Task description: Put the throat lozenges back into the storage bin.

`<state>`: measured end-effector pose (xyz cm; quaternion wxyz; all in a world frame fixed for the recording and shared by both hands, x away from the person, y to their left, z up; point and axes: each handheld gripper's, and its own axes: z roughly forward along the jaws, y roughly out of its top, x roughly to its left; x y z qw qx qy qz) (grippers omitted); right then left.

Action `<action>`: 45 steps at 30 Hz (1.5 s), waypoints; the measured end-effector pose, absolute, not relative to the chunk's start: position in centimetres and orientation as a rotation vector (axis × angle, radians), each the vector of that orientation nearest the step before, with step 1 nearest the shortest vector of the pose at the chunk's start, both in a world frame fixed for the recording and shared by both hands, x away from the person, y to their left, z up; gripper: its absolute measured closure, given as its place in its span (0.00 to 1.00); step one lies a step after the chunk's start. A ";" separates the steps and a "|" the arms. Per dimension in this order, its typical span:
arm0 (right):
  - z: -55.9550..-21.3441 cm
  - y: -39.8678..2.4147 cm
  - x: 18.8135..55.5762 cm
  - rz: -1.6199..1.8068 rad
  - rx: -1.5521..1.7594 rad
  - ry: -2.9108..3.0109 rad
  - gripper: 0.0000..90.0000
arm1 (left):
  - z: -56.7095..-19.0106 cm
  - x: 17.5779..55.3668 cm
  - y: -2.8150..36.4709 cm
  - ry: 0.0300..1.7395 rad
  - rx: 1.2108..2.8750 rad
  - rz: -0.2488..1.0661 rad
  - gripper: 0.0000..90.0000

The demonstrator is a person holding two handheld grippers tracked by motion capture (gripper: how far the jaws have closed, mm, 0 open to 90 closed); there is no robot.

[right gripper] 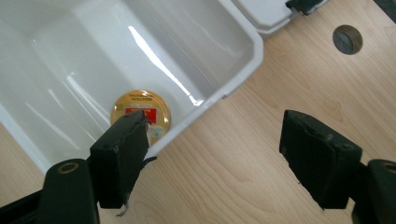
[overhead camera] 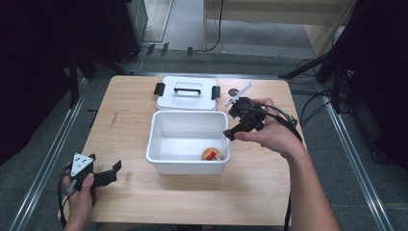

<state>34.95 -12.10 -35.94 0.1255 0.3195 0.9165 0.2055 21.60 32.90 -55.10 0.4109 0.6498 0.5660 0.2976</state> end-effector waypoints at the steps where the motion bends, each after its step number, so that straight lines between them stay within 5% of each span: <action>1: -35.9 -12.5 34.9 0.598 0.936 2.663 0.26 | -55.1 21.6 32.9 1.424 1.636 0.749 0.00; 21: -39.7 -19.1 34.8 0.599 1.151 2.497 0.14 | -55.1 21.6 32.9 1.424 1.636 0.750 0.00; 26: -41.0 -20.5 34.4 0.590 1.176 2.472 0.02 | -55.1 21.6 32.9 1.425 1.637 0.749 0.00; 45: -47.8 -25.3 32.1 0.647 1.306 2.356 0.00 | -55.1 21.5 32.8 1.423 1.634 0.751 0.00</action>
